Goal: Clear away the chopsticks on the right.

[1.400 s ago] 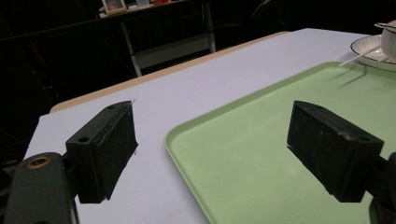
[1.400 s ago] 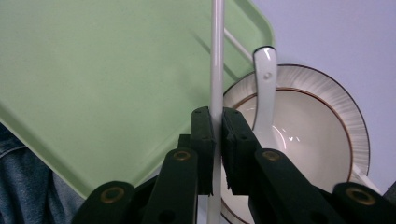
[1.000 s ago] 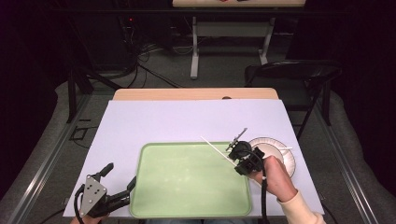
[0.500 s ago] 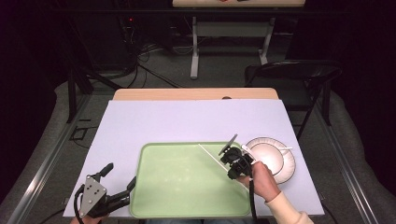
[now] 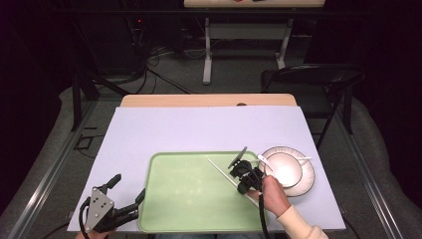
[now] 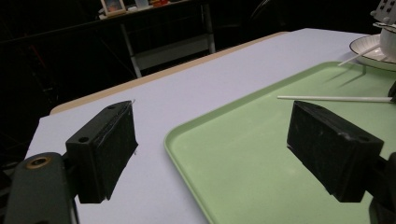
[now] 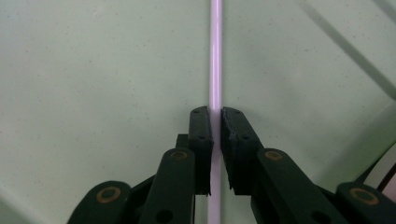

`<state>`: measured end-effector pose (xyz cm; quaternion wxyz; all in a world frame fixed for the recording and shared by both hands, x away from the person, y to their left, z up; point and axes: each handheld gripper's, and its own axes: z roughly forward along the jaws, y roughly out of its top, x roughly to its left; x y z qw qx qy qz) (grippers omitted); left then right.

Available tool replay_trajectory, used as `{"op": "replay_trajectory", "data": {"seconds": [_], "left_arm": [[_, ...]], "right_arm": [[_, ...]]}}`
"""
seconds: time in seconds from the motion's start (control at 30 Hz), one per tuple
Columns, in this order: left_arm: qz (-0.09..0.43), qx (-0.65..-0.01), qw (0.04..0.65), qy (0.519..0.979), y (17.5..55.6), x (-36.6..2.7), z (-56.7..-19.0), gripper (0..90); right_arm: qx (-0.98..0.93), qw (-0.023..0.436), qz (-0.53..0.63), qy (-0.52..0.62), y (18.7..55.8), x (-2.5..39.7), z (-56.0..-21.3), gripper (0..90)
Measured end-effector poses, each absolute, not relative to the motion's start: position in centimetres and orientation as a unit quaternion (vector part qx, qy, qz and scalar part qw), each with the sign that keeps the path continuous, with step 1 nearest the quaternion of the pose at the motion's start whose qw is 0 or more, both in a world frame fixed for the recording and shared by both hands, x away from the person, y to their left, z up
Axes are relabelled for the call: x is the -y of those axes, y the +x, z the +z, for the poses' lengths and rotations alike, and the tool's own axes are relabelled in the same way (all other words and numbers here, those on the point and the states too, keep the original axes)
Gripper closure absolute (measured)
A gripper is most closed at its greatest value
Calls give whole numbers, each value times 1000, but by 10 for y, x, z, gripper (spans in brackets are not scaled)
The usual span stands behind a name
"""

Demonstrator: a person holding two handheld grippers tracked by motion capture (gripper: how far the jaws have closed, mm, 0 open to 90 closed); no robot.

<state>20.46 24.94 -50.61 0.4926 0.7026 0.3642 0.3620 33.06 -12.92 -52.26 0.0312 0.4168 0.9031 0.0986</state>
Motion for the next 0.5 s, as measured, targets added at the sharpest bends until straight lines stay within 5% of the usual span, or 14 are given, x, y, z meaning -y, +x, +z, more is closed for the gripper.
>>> {"op": "replay_trajectory", "data": {"seconds": [0.1, 0.4, 0.5], "left_arm": [[362, -364, 493, 702, 204, -249, -506, 155], [361, -363, 493, 703, 204, -249, -506, 155], [361, -363, 492, 704, 204, -250, -506, 155]], "right_arm": [[-906, 31, 97, 412, 330, 129, -523, 760], [-928, 60, 153, 334, 319, 137, -487, 301], [-930, 71, 174, 315, 316, 144, -472, 237]]}}
